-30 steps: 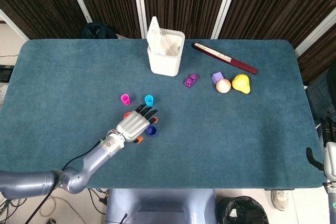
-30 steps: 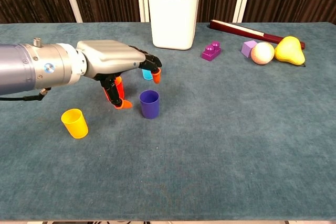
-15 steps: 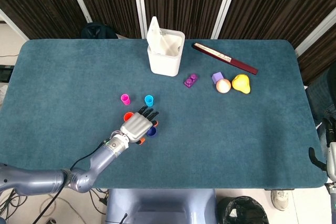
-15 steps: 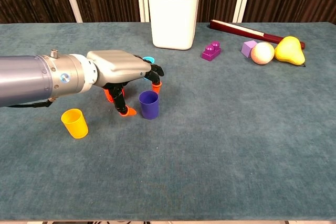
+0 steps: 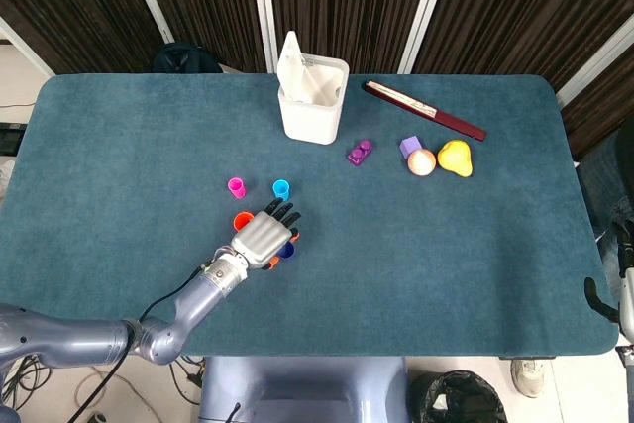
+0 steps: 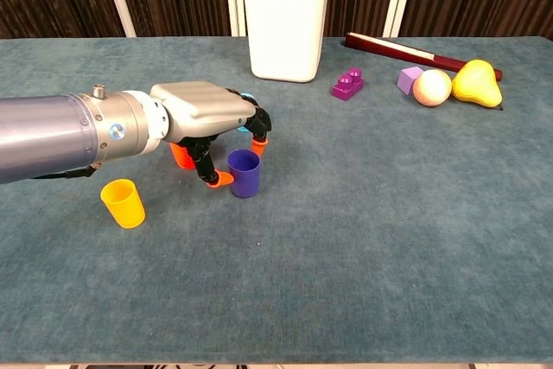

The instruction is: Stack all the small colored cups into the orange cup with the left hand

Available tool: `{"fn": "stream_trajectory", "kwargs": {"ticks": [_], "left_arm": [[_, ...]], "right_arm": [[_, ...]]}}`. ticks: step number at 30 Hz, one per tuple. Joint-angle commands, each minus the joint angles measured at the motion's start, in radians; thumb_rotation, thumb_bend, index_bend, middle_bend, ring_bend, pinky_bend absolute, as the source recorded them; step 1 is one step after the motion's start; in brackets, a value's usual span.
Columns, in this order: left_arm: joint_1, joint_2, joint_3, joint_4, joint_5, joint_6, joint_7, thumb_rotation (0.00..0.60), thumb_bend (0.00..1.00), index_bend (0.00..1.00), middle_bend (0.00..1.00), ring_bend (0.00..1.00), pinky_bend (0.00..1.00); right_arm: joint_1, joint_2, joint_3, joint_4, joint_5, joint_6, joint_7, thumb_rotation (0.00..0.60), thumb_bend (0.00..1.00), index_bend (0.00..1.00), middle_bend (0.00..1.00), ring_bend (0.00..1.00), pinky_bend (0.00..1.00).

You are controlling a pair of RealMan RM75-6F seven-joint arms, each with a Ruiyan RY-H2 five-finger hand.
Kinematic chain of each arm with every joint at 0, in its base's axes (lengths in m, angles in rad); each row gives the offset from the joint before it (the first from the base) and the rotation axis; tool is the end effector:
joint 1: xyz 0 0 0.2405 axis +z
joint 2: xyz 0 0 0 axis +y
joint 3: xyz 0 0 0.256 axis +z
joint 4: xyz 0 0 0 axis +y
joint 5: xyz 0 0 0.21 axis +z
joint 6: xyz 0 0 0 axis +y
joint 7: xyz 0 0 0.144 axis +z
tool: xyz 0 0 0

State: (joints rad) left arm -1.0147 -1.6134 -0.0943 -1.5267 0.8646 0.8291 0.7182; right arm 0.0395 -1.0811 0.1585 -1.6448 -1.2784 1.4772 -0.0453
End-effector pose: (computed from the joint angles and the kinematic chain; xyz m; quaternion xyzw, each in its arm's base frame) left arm -0.0792 0.3340 -0.0686 -0.8628 -0.2552 -0.2612 0.3496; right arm -0.3354 -0.1846 0.1948 0.5025 -0.4065 0.3561 0.6749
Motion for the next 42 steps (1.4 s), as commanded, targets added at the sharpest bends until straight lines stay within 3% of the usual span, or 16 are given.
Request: {"fn": "stream_trajectory", "kwargs": {"ticks": [1, 14, 22, 31, 42], "left_arm": [[-0.002, 0.006, 0.003, -0.010, 0.009, 0.008, -0.002, 0.600, 0.35, 0.46, 0.13, 0.00, 0.00], [0.037, 0.199, -0.054, -0.149, 0.073, 0.107, -0.082, 0.600, 0.35, 0.47, 0.15, 0.00, 0.00], [0.083, 0.298, -0.027, -0.168, 0.127, 0.106, -0.156, 0.600, 0.35, 0.46, 0.15, 0.00, 0.00], [0.109, 0.290, -0.010, -0.112, 0.169, 0.073, -0.254, 0.600, 0.35, 0.45, 0.15, 0.00, 0.00], [0.117, 0.230, 0.009, -0.020, 0.181, 0.048, -0.280, 0.600, 0.35, 0.45, 0.15, 0.00, 0.00]], "right_arm": [[0.000, -0.001, 0.001, 0.000, 0.000, 0.001, -0.001, 0.600, 0.46, 0.03, 0.00, 0.04, 0.00], [-0.005, 0.000, 0.002, -0.006, -0.003, 0.012, -0.009, 0.600, 0.46, 0.03, 0.00, 0.04, 0.00], [-0.006, 0.001, 0.007, -0.005, 0.007, 0.009, -0.003, 0.600, 0.46, 0.03, 0.00, 0.04, 0.00], [-0.008, -0.002, 0.010, -0.001, 0.008, 0.015, -0.001, 0.600, 0.46, 0.03, 0.00, 0.04, 0.00], [-0.007, -0.005, 0.013, 0.006, 0.012, 0.012, -0.001, 0.600, 0.46, 0.03, 0.00, 0.04, 0.00]]}}
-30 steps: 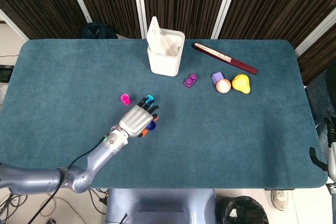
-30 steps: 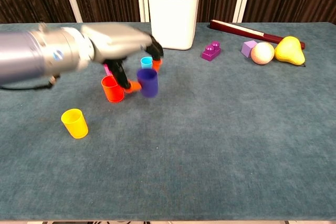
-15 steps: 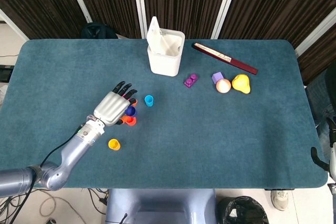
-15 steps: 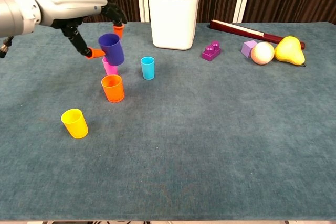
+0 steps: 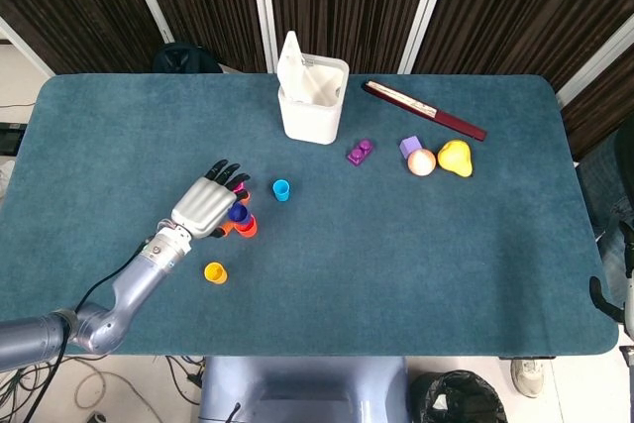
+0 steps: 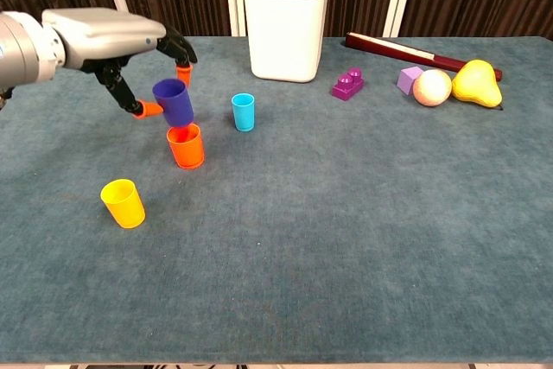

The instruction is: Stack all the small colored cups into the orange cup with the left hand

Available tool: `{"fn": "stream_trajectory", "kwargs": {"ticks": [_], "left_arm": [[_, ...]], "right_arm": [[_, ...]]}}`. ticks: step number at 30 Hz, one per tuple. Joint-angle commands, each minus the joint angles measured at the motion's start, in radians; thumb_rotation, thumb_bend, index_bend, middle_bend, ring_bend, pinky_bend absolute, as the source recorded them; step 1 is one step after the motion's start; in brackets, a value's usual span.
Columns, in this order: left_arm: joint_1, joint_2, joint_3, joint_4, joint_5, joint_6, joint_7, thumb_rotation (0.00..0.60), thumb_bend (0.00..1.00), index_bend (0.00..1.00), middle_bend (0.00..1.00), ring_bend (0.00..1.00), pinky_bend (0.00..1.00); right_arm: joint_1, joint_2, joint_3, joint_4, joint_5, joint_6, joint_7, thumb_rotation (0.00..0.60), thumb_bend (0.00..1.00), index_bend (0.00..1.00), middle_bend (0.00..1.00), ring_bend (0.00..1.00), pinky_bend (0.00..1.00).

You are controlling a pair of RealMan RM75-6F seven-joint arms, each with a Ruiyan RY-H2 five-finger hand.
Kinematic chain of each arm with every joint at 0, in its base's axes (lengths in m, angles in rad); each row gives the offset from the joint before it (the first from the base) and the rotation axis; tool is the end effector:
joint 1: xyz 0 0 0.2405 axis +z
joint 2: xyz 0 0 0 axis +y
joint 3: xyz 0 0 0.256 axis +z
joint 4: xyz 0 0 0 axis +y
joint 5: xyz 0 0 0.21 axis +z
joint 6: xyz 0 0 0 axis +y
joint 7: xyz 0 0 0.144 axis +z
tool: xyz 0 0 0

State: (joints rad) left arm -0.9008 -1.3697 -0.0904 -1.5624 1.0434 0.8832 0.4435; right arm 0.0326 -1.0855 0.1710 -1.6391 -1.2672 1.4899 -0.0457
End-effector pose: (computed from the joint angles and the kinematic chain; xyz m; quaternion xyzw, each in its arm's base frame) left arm -0.1311 0.3635 0.0182 -0.8109 -0.2857 -0.3025 0.4115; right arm -0.3372 -0.1842 0.1982 0.4921 -0.4027 0.3584 0.6835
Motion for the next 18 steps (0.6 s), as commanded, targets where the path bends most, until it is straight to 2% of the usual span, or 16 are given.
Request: {"fn": "stream_trajectory", "kwargs": {"ticks": [1, 18], "left_arm": [[0.003, -0.018, 0.006, 0.020, 0.003, -0.007, -0.007, 0.600, 0.35, 0.45, 0.15, 0.00, 0.00], [0.007, -0.062, 0.009, 0.062, 0.015, -0.017, -0.008, 0.600, 0.35, 0.45, 0.15, 0.00, 0.00]], "right_arm": [[0.000, -0.001, 0.001, 0.001, 0.001, 0.000, -0.001, 0.600, 0.46, 0.03, 0.00, 0.04, 0.00], [0.001, -0.006, 0.001, 0.002, 0.000, -0.003, -0.004, 0.600, 0.46, 0.03, 0.00, 0.04, 0.00]]}}
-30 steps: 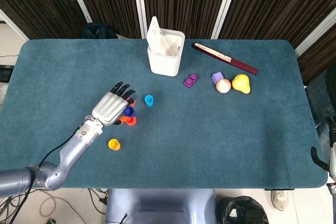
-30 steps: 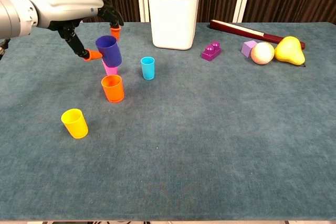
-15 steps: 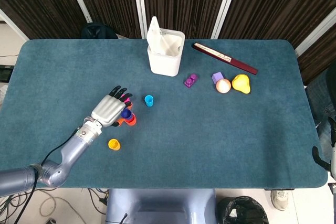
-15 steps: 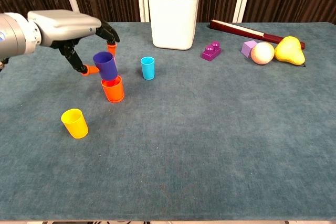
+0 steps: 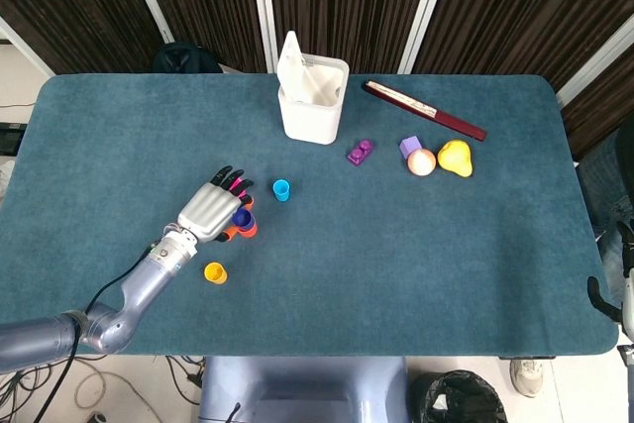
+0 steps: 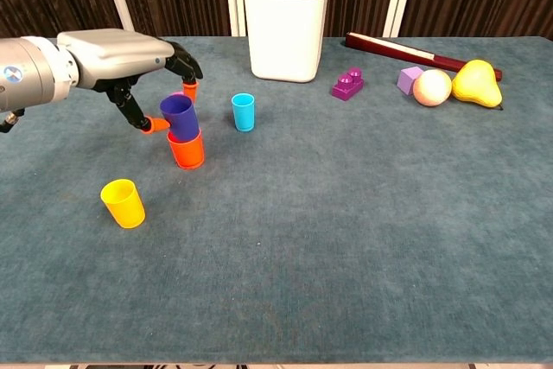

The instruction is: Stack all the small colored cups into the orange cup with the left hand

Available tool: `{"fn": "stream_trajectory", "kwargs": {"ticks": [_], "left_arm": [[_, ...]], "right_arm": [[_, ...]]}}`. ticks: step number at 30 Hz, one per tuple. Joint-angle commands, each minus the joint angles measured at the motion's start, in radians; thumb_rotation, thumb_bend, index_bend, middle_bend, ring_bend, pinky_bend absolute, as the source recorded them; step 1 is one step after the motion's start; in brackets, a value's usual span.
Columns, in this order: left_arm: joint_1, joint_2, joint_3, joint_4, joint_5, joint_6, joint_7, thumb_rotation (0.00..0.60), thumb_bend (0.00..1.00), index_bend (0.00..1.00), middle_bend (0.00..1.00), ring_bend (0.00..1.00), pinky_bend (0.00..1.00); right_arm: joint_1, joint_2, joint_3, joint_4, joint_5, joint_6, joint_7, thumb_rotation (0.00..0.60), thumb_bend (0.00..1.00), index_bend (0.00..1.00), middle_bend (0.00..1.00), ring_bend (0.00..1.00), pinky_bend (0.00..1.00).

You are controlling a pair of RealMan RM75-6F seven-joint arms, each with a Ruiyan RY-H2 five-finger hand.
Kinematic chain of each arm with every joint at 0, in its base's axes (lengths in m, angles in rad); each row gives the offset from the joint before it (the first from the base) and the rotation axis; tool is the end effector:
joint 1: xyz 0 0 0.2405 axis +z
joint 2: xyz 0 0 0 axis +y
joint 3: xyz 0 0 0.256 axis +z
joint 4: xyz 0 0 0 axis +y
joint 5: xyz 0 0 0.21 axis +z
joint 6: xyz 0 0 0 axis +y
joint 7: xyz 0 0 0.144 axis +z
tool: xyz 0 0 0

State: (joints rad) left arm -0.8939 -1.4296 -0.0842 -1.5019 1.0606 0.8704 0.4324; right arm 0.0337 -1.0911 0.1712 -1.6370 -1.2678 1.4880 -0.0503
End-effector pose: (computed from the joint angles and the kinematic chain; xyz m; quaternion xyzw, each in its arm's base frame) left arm -0.1363 0.3625 0.0006 -0.8147 -0.2893 -0.2978 0.4049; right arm -0.3372 -0.1846 0.1963 0.4931 -0.4031 0.3577 0.6830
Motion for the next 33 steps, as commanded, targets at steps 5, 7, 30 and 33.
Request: {"fn": "stream_trajectory", "kwargs": {"ticks": [5, 7, 30, 33], "left_arm": [[-0.002, -0.007, 0.006, 0.008, -0.009, -0.008, 0.018, 0.600, 0.34, 0.43, 0.14, 0.00, 0.00], [-0.003, -0.012, 0.007, 0.013, -0.009, -0.002, 0.032, 0.600, 0.31, 0.35, 0.13, 0.00, 0.00], [0.130, 0.269, 0.099, -0.334, 0.250, 0.218, 0.016, 0.600, 0.26, 0.17, 0.11, 0.00, 0.00], [0.164, 0.322, 0.151, -0.356, 0.307, 0.215, -0.032, 0.600, 0.26, 0.18, 0.11, 0.00, 0.00]], "right_arm": [[0.000, -0.001, 0.001, 0.001, 0.002, -0.002, 0.001, 0.600, 0.46, 0.03, 0.00, 0.04, 0.00], [0.000, -0.001, 0.002, 0.001, 0.003, -0.002, 0.000, 0.600, 0.46, 0.03, 0.00, 0.04, 0.00], [-0.010, 0.011, 0.010, -0.009, 0.010, 0.013, 0.015, 0.600, 0.46, 0.03, 0.00, 0.04, 0.00], [-0.010, 0.011, 0.010, -0.010, 0.011, 0.011, 0.014, 0.600, 0.46, 0.03, 0.00, 0.04, 0.00]]}}
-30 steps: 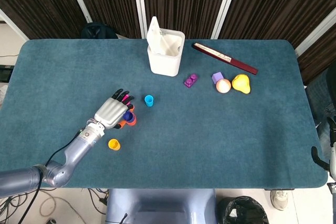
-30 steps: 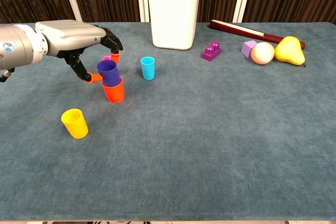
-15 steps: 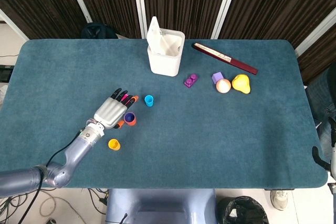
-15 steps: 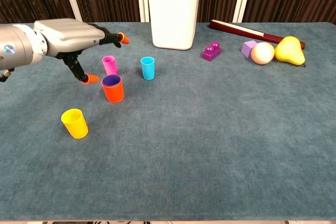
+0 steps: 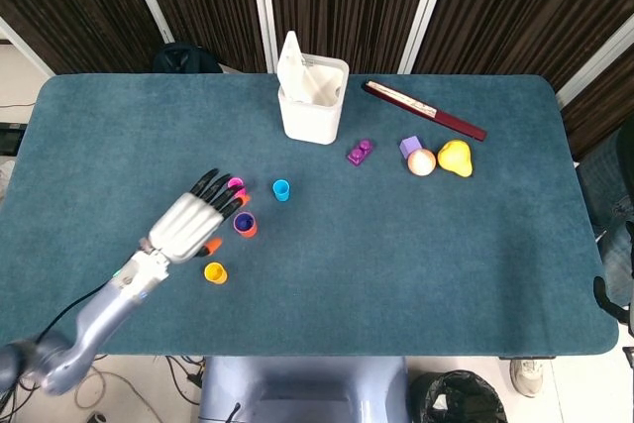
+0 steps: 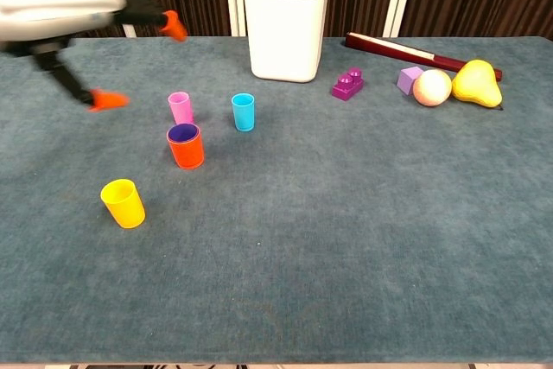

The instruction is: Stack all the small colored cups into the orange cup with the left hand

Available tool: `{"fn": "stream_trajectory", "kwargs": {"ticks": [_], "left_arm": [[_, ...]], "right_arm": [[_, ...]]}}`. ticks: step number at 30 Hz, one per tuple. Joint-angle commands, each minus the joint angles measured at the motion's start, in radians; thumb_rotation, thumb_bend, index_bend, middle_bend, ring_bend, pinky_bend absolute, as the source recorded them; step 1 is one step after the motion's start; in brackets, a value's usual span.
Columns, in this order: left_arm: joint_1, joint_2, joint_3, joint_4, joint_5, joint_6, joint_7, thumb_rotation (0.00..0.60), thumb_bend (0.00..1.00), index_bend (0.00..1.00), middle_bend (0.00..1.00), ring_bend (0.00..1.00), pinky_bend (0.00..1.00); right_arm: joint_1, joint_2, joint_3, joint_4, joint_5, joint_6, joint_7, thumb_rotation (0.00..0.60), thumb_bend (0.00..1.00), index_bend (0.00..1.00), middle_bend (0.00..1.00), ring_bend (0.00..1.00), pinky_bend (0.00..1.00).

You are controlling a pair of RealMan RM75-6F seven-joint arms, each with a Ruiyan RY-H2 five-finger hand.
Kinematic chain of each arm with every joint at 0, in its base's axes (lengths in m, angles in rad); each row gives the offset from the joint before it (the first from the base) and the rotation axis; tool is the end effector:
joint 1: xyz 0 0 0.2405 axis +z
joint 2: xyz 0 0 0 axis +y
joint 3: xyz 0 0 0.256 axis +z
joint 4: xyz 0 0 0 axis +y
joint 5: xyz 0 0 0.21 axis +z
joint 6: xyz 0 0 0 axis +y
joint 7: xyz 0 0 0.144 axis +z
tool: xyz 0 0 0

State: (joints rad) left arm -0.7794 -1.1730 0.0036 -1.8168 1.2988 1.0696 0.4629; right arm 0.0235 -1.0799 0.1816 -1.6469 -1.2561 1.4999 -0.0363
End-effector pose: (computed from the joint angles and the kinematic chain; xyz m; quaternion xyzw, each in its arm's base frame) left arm -0.1371 0.3051 0.0684 -0.8213 -0.2156 -0.3350 0.4083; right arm -0.3376 -0.1826 0.2026 0.4804 -0.4040 0.3633 0.6885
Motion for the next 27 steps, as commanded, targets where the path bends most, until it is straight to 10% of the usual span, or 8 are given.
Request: {"fn": "stream_trajectory", "kwargs": {"ticks": [1, 13, 27], "left_arm": [[0.061, 0.084, 0.083, -0.046, 0.092, 0.011, -0.089, 0.600, 0.26, 0.18, 0.11, 0.00, 0.00], [0.145, 0.087, 0.186, 0.070, 0.221, -0.015, -0.200, 0.600, 0.25, 0.21, 0.11, 0.00, 0.00], [0.147, -0.034, 0.135, 0.173, 0.232, -0.054, -0.245, 0.600, 0.24, 0.21, 0.11, 0.00, 0.00]], "right_arm": [[0.000, 0.000, -0.001, -0.001, -0.001, -0.001, 0.000, 0.600, 0.46, 0.03, 0.00, 0.04, 0.00], [0.002, 0.000, -0.002, 0.005, 0.002, -0.013, 0.011, 0.600, 0.46, 0.03, 0.00, 0.04, 0.00], [0.001, 0.001, 0.003, 0.010, 0.013, -0.020, 0.023, 0.600, 0.46, 0.03, 0.00, 0.04, 0.00]]}}
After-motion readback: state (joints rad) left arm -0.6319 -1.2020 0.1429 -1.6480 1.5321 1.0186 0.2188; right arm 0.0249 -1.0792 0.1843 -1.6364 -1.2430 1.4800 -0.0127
